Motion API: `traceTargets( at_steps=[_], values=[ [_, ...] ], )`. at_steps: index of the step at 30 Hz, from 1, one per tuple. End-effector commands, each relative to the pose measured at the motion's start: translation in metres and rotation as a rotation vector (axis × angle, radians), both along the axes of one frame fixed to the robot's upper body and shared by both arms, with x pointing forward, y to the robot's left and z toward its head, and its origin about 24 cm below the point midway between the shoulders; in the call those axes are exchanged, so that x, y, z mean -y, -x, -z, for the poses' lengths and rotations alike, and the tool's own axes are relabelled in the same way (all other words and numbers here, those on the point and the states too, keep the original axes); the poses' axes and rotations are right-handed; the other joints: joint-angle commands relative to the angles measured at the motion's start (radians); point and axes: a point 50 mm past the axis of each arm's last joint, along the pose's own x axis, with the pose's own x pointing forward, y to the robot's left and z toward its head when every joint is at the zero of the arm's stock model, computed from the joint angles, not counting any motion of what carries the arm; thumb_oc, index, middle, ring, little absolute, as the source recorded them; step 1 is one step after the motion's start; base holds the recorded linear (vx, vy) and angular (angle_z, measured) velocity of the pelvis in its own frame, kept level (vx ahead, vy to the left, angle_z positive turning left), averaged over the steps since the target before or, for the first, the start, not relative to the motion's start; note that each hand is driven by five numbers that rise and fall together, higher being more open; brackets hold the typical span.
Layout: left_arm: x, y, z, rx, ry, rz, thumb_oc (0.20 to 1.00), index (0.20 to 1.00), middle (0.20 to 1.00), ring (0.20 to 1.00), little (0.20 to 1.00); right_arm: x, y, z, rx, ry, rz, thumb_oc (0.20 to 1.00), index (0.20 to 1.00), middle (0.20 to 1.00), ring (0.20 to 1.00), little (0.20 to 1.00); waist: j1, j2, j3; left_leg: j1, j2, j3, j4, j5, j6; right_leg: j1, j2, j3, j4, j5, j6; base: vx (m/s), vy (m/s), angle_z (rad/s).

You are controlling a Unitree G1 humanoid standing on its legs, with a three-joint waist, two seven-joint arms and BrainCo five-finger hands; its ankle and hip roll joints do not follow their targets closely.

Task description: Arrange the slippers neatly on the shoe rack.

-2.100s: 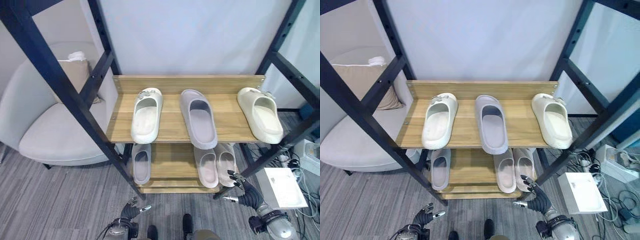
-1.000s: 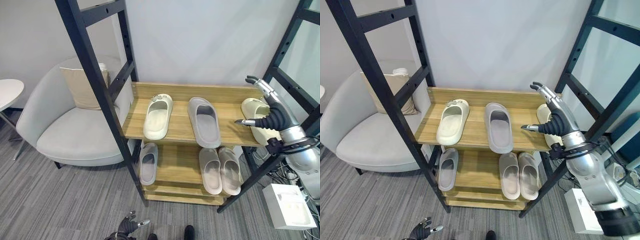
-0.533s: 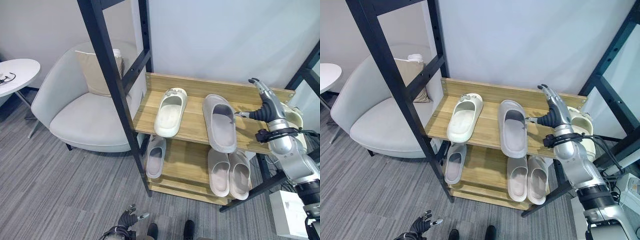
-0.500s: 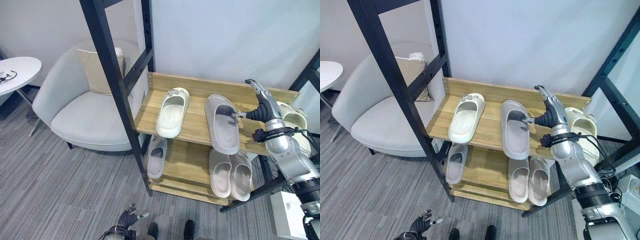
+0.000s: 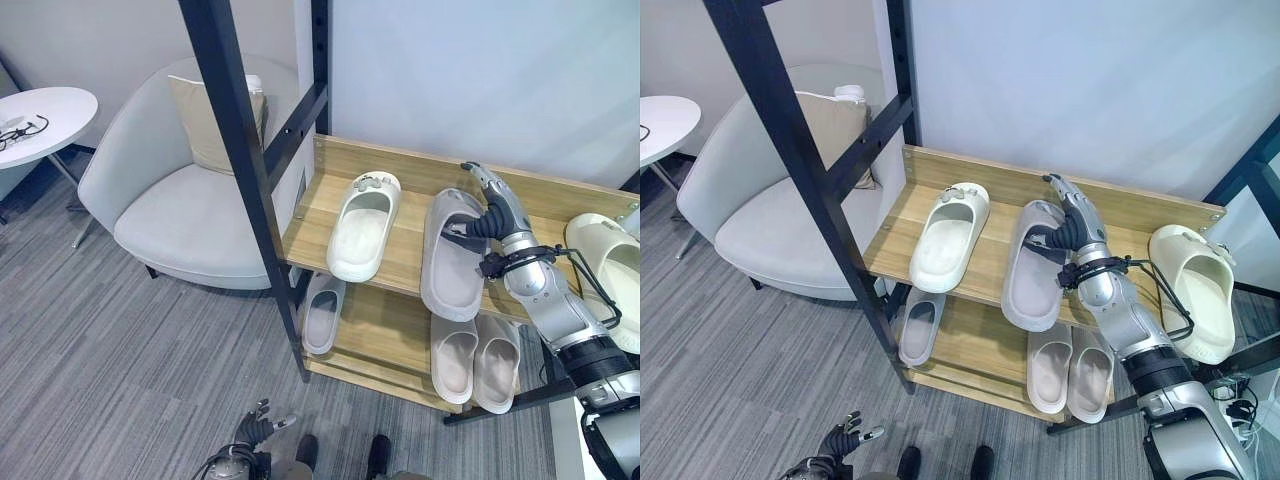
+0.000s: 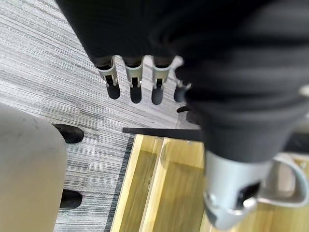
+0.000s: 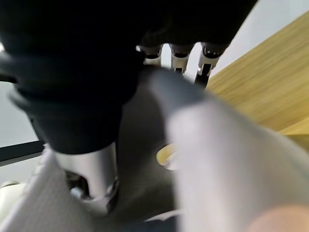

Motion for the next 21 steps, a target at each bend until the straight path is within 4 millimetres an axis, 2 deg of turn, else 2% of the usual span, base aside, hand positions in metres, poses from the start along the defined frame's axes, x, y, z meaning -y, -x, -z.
traceTargets(
  at_steps=[1, 4, 10, 13, 15, 16, 18, 19, 20, 21],
  values=[
    [-0.008, 0.010, 0.005, -0.048, -0.050, 0.032, 1.000, 1.000, 1.000, 1.000, 1.000, 0.017, -0.009, -0.013, 0.042, 0.148, 0.107, 0.200, 0.200, 0.200, 0.200, 0.200, 0.056, -0.047, 0.003, 0.000, -0.021, -0.029, 0.007, -0.052, 0.010, 0.060, -0.076, 0.012, 0.002, -0.093, 0.073, -0.01, 0.006, 0.07],
    [-0.009, 0.009, 0.004, -0.042, -0.053, 0.017, 1.000, 1.000, 1.000, 1.000, 1.000, 0.023, -0.008, -0.015, 0.050, 0.181, 0.148, 0.200, 0.200, 0.200, 0.200, 0.200, 0.052, -0.048, 0.003, 0.001, -0.021, -0.035, 0.007, -0.052, 0.010, 0.061, -0.077, 0.007, 0.002, -0.093, 0.073, 0.00, 0.011, 0.03],
    [-0.010, 0.011, 0.006, -0.060, -0.062, 0.001, 1.000, 1.000, 1.000, 1.000, 1.000, 0.022, -0.003, -0.018, 0.087, 0.185, 0.163, 0.200, 0.200, 0.200, 0.200, 0.200, 0.040, -0.046, -0.003, 0.007, -0.021, -0.034, 0.005, -0.056, 0.011, 0.066, -0.077, 0.010, 0.002, -0.096, 0.072, 0.00, 0.004, 0.01],
    [-0.007, 0.007, 0.004, -0.044, -0.055, 0.004, 1.000, 1.000, 1.000, 1.000, 1.000, 0.021, 0.003, -0.027, 0.144, 0.182, 0.165, 0.200, 0.200, 0.200, 0.200, 0.200, 0.032, -0.041, -0.009, 0.013, -0.020, -0.030, 0.004, -0.058, 0.011, 0.069, -0.077, 0.013, 0.002, -0.100, 0.071, 0.00, 0.000, 0.00],
    [-0.006, 0.003, 0.003, -0.029, -0.052, 0.004, 1.000, 1.000, 1.000, 1.000, 1.000, 0.016, 0.013, -0.046, 0.254, 0.150, 0.146, 0.200, 0.200, 0.200, 0.200, 0.200, 0.022, -0.036, -0.014, 0.016, -0.020, -0.031, 0.002, -0.058, 0.010, 0.071, -0.076, 0.014, 0.002, -0.102, 0.071, 0.00, 0.000, 0.00],
    [-0.006, 0.003, 0.003, -0.030, -0.053, 0.006, 1.000, 1.000, 1.000, 1.000, 1.000, 0.016, 0.014, -0.046, 0.253, 0.150, 0.148, 0.200, 0.200, 0.200, 0.200, 0.200, 0.023, -0.036, -0.014, 0.016, -0.020, -0.031, 0.002, -0.058, 0.010, 0.071, -0.076, 0.014, 0.002, -0.102, 0.070, 0.00, 0.000, 0.00],
    [-0.007, 0.002, 0.002, -0.029, -0.054, -0.008, 1.000, 1.000, 1.000, 1.000, 1.000, 0.004, 0.031, -0.069, 0.399, 0.095, 0.080, 0.200, 0.200, 0.200, 0.200, 0.200, 0.012, -0.031, -0.019, 0.018, -0.019, -0.029, 0.002, -0.058, 0.010, 0.073, -0.077, 0.015, 0.002, -0.102, 0.070, 0.01, -0.011, 0.04],
    [-0.007, 0.002, 0.002, -0.030, -0.056, -0.006, 1.000, 1.000, 1.000, 1.000, 1.000, 0.005, 0.033, -0.069, 0.397, 0.095, 0.082, 0.200, 0.200, 0.200, 0.200, 0.200, 0.014, -0.032, -0.019, 0.019, -0.019, -0.029, 0.002, -0.058, 0.010, 0.074, -0.077, 0.015, 0.002, -0.102, 0.070, -0.01, -0.010, 0.03],
    [-0.008, 0.003, 0.003, -0.034, -0.056, -0.018, 1.000, 1.000, 1.000, 1.000, 1.000, -0.006, 0.044, -0.089, 0.506, 0.056, 0.020, 0.200, 0.200, 0.200, 0.200, 0.200, 0.008, -0.030, -0.021, 0.020, -0.018, -0.027, 0.001, -0.056, 0.010, 0.073, -0.077, 0.017, 0.002, -0.102, 0.070, 0.00, 0.000, 0.00],
    [-0.010, 0.007, 0.004, -0.046, -0.060, -0.033, 1.000, 1.000, 1.000, 1.000, 1.000, -0.017, 0.065, -0.103, 0.606, 0.009, -0.064, 0.200, 0.200, 0.200, 0.200, 0.200, -0.001, -0.028, -0.025, 0.021, -0.016, -0.024, 0.001, -0.056, 0.009, 0.073, -0.076, 0.022, 0.002, -0.102, 0.069, -0.01, -0.014, -0.04]
  ],
)
